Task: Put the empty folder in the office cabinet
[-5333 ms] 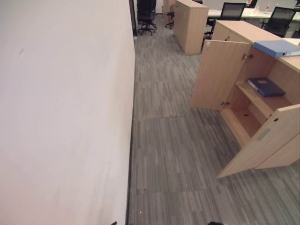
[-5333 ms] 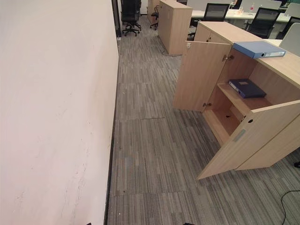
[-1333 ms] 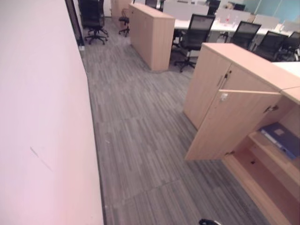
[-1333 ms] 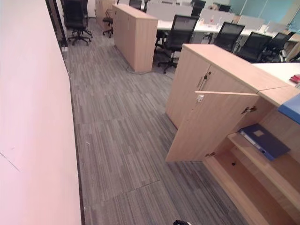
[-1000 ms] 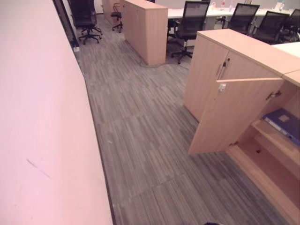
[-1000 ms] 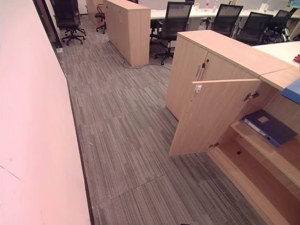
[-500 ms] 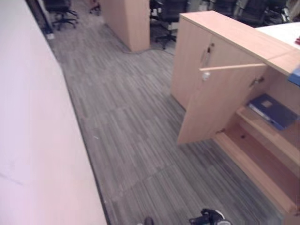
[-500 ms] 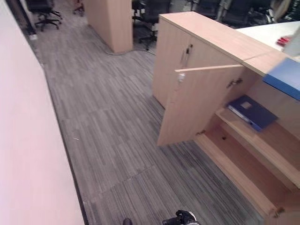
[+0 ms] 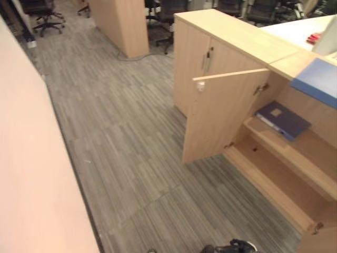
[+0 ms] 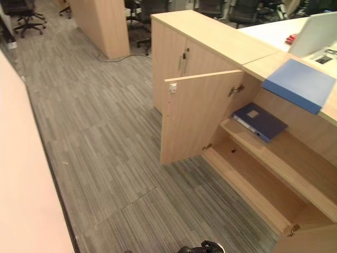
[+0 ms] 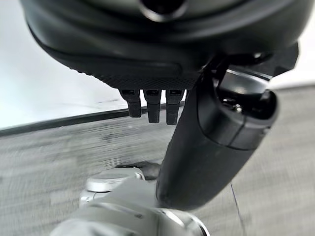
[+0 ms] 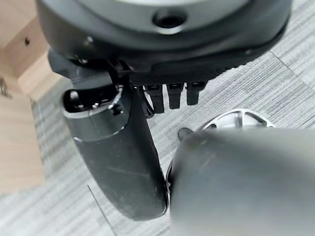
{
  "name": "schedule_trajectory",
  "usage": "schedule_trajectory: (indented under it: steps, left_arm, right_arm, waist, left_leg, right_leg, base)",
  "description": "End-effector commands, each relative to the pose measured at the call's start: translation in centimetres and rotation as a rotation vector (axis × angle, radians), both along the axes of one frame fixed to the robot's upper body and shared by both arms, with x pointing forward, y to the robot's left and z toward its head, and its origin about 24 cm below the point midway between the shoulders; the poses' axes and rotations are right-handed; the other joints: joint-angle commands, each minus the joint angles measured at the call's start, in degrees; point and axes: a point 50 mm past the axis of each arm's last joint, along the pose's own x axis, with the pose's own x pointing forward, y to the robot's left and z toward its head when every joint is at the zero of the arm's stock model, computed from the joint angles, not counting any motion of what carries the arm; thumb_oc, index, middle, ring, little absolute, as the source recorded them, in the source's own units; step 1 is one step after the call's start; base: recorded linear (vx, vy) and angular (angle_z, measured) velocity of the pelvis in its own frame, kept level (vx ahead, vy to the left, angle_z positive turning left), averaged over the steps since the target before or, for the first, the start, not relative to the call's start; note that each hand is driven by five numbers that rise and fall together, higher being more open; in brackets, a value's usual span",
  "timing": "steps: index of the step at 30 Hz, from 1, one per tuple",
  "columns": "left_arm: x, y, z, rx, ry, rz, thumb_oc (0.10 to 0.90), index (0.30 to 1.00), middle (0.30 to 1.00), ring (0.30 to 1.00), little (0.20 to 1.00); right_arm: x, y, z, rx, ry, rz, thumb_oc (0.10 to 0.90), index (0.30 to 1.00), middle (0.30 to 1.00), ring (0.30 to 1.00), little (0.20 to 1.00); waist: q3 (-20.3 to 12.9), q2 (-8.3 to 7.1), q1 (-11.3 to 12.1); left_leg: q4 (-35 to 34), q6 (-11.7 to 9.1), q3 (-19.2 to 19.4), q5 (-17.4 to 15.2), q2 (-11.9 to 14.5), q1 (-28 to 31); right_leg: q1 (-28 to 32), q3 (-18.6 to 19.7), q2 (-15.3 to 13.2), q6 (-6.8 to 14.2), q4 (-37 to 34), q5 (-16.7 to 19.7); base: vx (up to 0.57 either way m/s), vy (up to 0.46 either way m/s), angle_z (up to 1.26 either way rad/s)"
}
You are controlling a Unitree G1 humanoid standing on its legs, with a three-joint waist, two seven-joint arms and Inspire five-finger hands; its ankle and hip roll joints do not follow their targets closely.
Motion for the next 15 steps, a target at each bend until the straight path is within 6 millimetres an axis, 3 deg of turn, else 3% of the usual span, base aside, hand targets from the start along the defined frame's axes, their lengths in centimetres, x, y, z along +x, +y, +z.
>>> schedule_trajectory:
  steps: [1, 2, 4, 5, 6, 7, 9, 11, 13, 15]
  left_arm:
    - [3.1, -1.7, 0.1, -0.026, -0.088, -0.096, 0.800, 0.900, 0.900, 0.900, 0.900]
    - [3.1, -1.7, 0.1, -0.026, -0.088, -0.096, 0.800, 0.900, 0.900, 0.900, 0.900]
    - [4.0, -2.0, 0.3, -0.033, -0.121, -0.100, 0.800, 0.900, 0.900, 0.900, 0.900]
    - [4.0, -1.9, 0.3, -0.032, -0.121, -0.100, 0.800, 0.900, 0.900, 0.900, 0.900]
    - [4.5, -2.1, 0.4, -0.039, -0.147, -0.082, 0.800, 0.900, 0.900, 0.900, 0.900]
    - [5.4, -2.6, 0.6, -0.053, -0.188, -0.067, 0.800, 0.900, 0.900, 0.900, 0.900]
    - [6.0, -2.9, 0.7, -0.058, -0.212, -0.073, 0.800, 0.900, 0.900, 0.900, 0.900]
    - [6.8, -3.4, 1.0, -0.072, -0.240, -0.106, 0.800, 0.900, 0.900, 0.900, 0.900]
    - [7.5, -3.9, 1.1, -0.086, -0.265, -0.147, 0.800, 0.900, 0.900, 0.900, 0.900]
    - [7.9, -3.9, 1.3, -0.086, -0.287, -0.145, 0.800, 0.900, 0.900, 0.900, 0.900]
  right_arm:
    - [-0.6, -0.1, -0.2, -0.018, 0.016, 0.002, 0.800, 0.900, 0.900, 0.900, 0.900]
    - [-0.6, -0.1, -0.2, -0.018, 0.016, 0.002, 0.800, 0.900, 0.900, 0.900, 0.900]
    - [-0.7, 0.1, -0.3, -0.016, 0.024, 0.011, 0.800, 0.900, 0.900, 0.900, 0.900]
    - [-0.7, 0.1, -0.3, -0.015, 0.023, 0.011, 0.800, 0.900, 0.900, 0.900, 0.900]
    - [-0.8, 0.2, -0.3, -0.015, 0.028, 0.011, 0.800, 0.900, 0.900, 0.900, 0.900]
    - [-1.0, 0.1, -0.3, -0.018, 0.036, 0.011, 0.800, 0.900, 0.900, 0.900, 0.900]
    - [-0.9, -0.2, -0.3, -0.027, 0.034, 0.009, 0.800, 0.900, 0.900, 0.900, 0.900]
    - [-1.0, -0.7, -0.2, -0.038, 0.043, 0.006, 0.800, 0.900, 0.900, 0.900, 0.900]
    - [-1.1, -1.1, -0.1, -0.044, 0.048, 0.012, 0.800, 0.900, 0.900, 0.900, 0.900]
    - [-1.0, -1.5, 0.0, -0.054, 0.042, 0.010, 0.800, 0.900, 0.900, 0.900, 0.900]
  waist:
    - [-0.4, -1.15, -1.2]
    - [-0.3, -1.12, -1.0]
    - [0.3, -1.85, -1.6]
    - [0.3, -1.79, -1.5]
    - [0.8, -1.96, -1.2]
    - [2.2, -2.10, -0.5]
    - [2.9, -2.14, -0.1]
    - [3.9, -2.69, 0.3]
    - [4.1, -2.74, 0.6]
    - [4.0, -2.25, 1.3]
  left_leg:
    - [-4.1, -4.5, 3.1, 0.9, 2.4, 4.0]
    - [-4.1, -4.6, 3.3, 0.9, 2.4, 4.2]
    - [6.5, -5.3, 4.7, 0.5, 6.1, 2.6]
    - [7.3, -5.5, 4.7, 0.2, 6.5, 2.3]
    - [14.7, -6.0, 4.3, 1.9, 9.3, 0.8]
    - [25.8, -5.5, 0.4, 6.4, 12.8, -2.5]
    - [29.8, -5.0, -2.7, 7.8, 13.4, -5.6]
    - [30.7, -3.4, -7.8, 6.3, 11.0, -11.5]
    - [20.8, -3.7, -11.3, 5.0, 7.5, -14.5]
    - [9.7, -4.6, -15.1, 7.4, 3.5, -15.6]
  right_leg:
    - [3.3, 3.8, 2.4, 3.6, -6.8, -0.5]
    - [3.3, 4.0, 2.5, 3.5, -6.8, -0.6]
    - [4.4, 6.8, 4.9, 1.4, -6.8, -3.3]
    - [4.4, 6.9, 5.1, 1.2, -6.8, -3.4]
    - [5.6, 8.3, 6.9, -0.4, -7.3, -4.6]
    - [7.8, 10.4, 9.5, -3.0, -8.1, -6.7]
    - [8.4, 11.1, 10.2, -3.9, -8.4, -7.4]
    - [9.1, 13.0, 9.5, -3.9, -8.6, -7.8]
    - [9.5, 15.5, 7.5, -2.2, -8.8, -7.4]
    - [10.1, 16.8, 6.9, -1.5, -8.8, -7.6]
  base:
    - [0.07, -0.114, -0.42]
    - [0.11, -0.225, -0.32]
    - [0.09, -0.249, -0.49]
    - [0.08, -0.220, -0.67]
    - [0.13, -0.320, -0.82]
    - [0.13, -0.349, -0.92]
    - [0.03, -0.145, -1.00]
    - [-0.01, 0.058, -0.82]
    - [0.06, 0.200, -0.46]
    - [0.10, 0.167, -0.82]
